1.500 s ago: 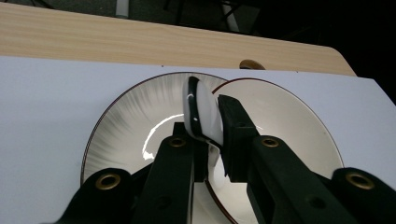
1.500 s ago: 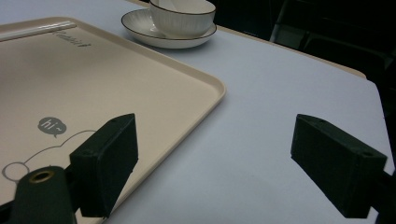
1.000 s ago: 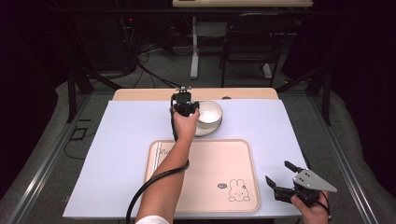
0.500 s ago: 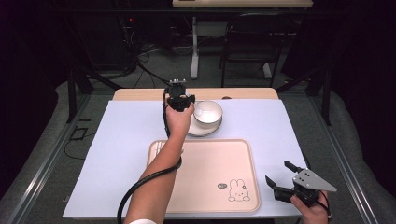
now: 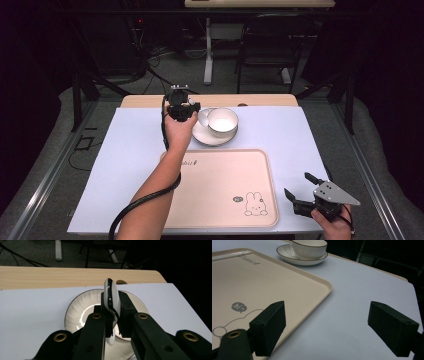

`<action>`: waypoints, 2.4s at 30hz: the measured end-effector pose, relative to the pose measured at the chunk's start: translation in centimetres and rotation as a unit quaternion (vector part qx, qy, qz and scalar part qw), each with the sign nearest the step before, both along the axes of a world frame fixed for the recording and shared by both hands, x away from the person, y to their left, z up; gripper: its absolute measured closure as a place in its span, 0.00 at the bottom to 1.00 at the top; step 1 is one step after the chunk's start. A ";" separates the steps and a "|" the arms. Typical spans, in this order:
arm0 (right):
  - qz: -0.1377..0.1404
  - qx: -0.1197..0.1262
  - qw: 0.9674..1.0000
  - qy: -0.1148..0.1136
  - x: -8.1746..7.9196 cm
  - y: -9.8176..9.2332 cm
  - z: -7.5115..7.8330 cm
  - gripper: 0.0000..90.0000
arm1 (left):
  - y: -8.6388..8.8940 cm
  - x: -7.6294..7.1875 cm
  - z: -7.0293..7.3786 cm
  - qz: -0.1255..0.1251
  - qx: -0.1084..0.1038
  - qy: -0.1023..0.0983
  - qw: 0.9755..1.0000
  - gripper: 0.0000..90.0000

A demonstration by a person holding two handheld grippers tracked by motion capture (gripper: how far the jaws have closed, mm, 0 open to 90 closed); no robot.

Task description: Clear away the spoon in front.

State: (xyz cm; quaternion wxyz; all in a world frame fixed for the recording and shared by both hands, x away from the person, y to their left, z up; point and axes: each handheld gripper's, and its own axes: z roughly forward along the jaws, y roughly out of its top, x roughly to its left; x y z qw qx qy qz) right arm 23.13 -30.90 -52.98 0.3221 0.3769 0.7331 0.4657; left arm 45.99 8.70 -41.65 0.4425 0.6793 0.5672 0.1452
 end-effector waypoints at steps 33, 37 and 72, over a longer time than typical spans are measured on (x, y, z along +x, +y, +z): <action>0.003 -0.008 1.000 0.002 -0.1 0.4 -0.1 0.16 | 6.1 -10.6 -5.2 -0.049 0.028 0.018 0.998 0.94; 0.002 -0.009 1.000 0.001 -0.1 0.4 -0.1 0.16 | 6.9 -12.0 -5.8 -0.051 0.027 0.019 0.998 0.94; 0.002 -0.010 1.000 0.004 -0.1 0.5 -0.1 0.16 | 9.4 -19.0 -7.3 -0.089 0.043 0.067 0.993 0.94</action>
